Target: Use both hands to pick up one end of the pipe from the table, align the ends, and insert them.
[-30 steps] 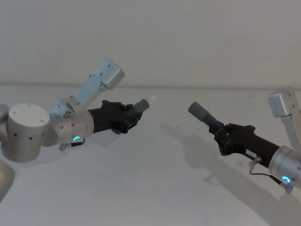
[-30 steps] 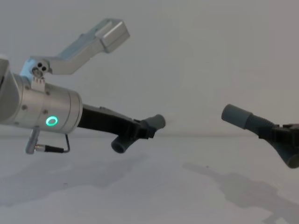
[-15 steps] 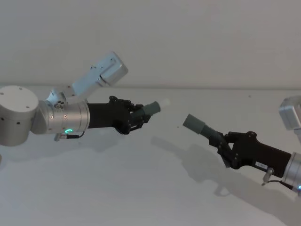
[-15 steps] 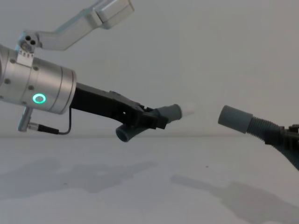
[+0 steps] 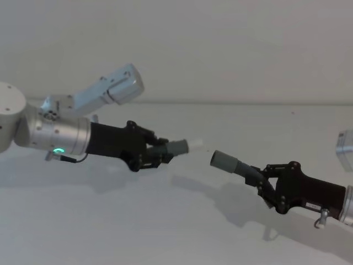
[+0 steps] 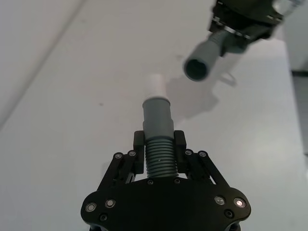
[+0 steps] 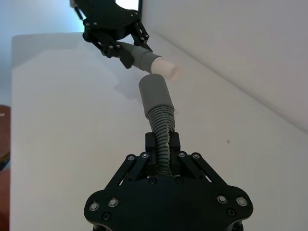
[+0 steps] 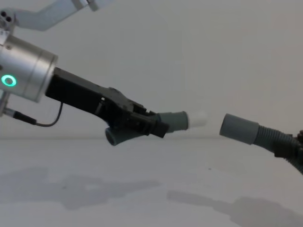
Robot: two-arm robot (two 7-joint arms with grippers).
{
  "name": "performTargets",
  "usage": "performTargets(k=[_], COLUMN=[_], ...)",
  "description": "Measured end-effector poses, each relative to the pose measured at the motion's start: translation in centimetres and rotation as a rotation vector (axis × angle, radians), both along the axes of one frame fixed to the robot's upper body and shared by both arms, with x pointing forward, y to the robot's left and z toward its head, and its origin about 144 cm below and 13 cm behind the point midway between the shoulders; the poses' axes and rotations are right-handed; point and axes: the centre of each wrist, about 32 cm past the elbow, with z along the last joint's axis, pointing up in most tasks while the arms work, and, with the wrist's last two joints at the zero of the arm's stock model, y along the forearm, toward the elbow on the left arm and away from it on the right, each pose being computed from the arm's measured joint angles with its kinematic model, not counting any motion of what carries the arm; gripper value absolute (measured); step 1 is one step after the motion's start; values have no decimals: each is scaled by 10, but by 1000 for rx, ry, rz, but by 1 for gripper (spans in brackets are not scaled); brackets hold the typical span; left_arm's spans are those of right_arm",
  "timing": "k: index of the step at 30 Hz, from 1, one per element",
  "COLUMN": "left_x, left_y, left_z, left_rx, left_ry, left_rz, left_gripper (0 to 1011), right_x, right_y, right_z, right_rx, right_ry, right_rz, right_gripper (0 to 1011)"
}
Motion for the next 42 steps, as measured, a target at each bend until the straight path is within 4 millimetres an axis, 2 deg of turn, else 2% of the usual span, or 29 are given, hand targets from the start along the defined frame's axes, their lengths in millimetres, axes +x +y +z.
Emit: performTargets(k=[11,22,42], left_x=[-4,-2,7], left_y=[16,22,18], left_z=[14,20,12], left_rx=[66,87,56], left_ry=[38,54,78], left_rz=[-103,-153,-211], left_gripper=[341,341,342], right_x=[2,5,7], right_y=[-8,-10,3], right_z=[-3,-2,9], right_rx=[-19,-73,-171], right_ry=[-38,-50,-55], right_rz=[90,153,178], right_gripper=[134,134,134])
